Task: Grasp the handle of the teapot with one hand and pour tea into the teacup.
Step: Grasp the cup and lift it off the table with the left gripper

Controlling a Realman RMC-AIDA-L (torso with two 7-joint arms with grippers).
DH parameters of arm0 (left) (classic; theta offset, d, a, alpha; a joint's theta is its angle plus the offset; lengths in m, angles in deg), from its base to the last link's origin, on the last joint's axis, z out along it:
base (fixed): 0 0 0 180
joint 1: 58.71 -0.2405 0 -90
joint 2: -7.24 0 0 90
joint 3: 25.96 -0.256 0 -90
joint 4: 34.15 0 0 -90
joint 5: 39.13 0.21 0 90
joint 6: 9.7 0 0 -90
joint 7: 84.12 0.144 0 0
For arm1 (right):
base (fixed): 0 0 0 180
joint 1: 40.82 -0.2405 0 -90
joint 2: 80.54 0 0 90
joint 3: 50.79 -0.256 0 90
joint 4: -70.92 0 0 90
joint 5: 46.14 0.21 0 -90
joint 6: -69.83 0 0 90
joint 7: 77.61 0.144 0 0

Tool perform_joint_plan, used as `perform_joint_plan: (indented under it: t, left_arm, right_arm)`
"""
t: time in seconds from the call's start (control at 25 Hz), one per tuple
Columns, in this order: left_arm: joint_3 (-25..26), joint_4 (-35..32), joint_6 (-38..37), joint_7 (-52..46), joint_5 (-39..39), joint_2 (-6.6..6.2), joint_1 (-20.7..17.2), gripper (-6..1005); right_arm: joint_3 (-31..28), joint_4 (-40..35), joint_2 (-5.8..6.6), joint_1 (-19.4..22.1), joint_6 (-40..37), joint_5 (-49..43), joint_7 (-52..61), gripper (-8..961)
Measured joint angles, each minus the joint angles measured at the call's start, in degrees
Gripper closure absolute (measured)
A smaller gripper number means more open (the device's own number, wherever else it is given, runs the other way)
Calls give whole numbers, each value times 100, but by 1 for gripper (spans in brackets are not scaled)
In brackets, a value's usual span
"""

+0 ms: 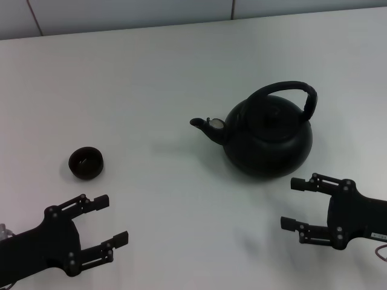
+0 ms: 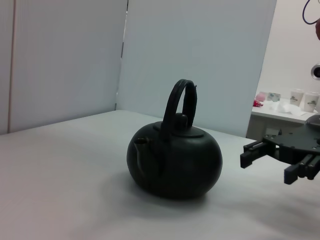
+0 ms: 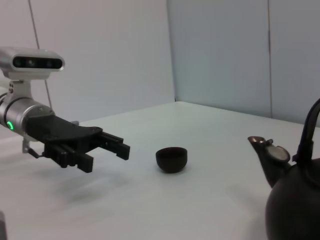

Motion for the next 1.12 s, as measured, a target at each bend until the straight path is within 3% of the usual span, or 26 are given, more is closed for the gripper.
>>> perform_joint_plan:
  t: [0.92,1.12]
  left_arm:
    - [24,0,-13,-16,-6,43,68,228]
    - [661,103,-57,56,-346,72,67,242]
  right_arm:
    - [17,9,18,-85,-8,-73,15,181]
    - [17,8,13,-90,-2,-73,-5,182]
